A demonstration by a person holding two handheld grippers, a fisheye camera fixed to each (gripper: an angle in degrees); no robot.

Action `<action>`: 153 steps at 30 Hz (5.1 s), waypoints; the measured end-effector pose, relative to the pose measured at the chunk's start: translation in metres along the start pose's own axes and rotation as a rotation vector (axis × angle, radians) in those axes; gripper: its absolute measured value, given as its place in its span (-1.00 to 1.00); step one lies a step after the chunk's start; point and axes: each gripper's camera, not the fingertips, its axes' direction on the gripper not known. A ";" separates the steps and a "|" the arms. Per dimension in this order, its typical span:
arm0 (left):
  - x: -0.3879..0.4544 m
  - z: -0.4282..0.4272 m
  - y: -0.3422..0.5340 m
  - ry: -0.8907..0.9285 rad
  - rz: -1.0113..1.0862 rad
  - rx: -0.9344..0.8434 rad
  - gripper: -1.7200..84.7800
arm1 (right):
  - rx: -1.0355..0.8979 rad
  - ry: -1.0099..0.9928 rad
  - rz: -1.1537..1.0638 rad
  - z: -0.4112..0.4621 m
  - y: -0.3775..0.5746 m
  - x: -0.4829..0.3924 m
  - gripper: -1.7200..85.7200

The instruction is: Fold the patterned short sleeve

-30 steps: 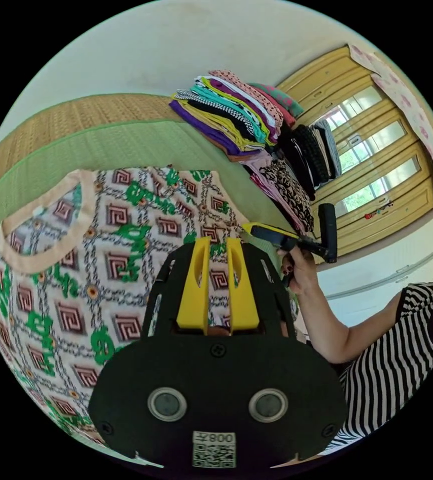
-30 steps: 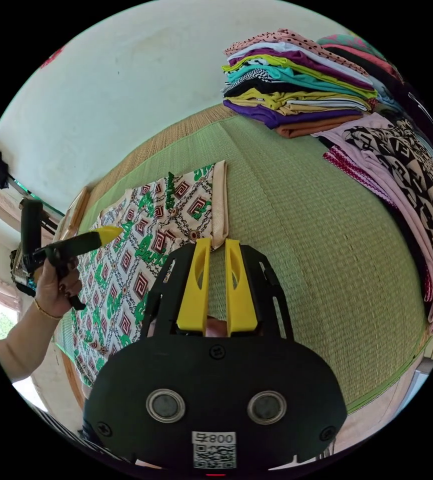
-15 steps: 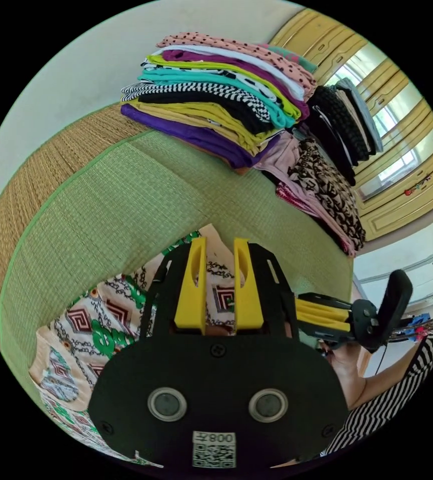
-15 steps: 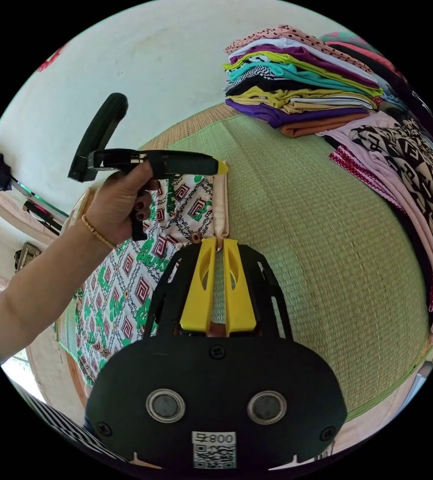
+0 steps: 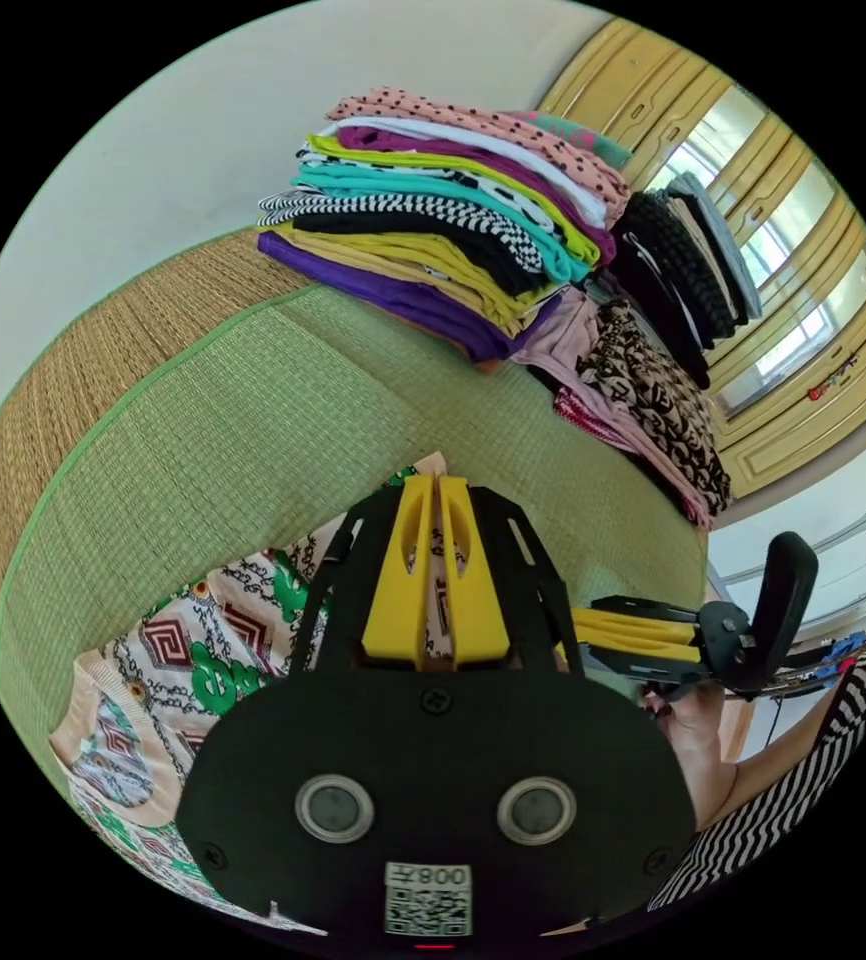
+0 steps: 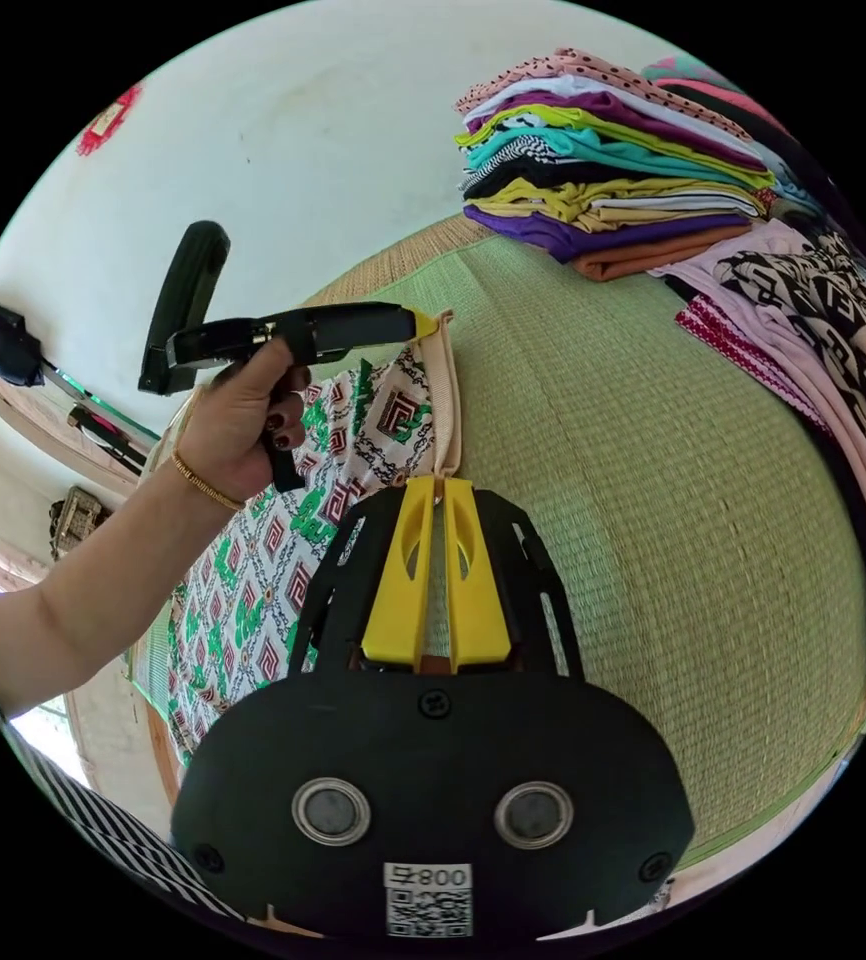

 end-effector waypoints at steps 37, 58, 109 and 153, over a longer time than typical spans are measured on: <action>-0.102 -0.039 0.060 0.091 -0.058 0.003 -0.94 | -0.283 -0.296 -0.501 0.058 -0.064 -0.070 -0.91; -0.078 -0.039 0.062 -0.005 -0.081 -0.032 -0.95 | -0.326 -0.311 -0.571 0.059 -0.082 -0.091 -0.91; -0.043 0.014 0.143 -0.070 -0.064 0.039 -0.96 | -0.178 -0.190 -0.239 0.013 -0.079 -0.067 -0.96; -0.108 -0.124 1.099 0.021 -1.251 0.792 -0.81 | -0.119 -0.602 0.023 -0.065 -0.153 -0.114 -0.92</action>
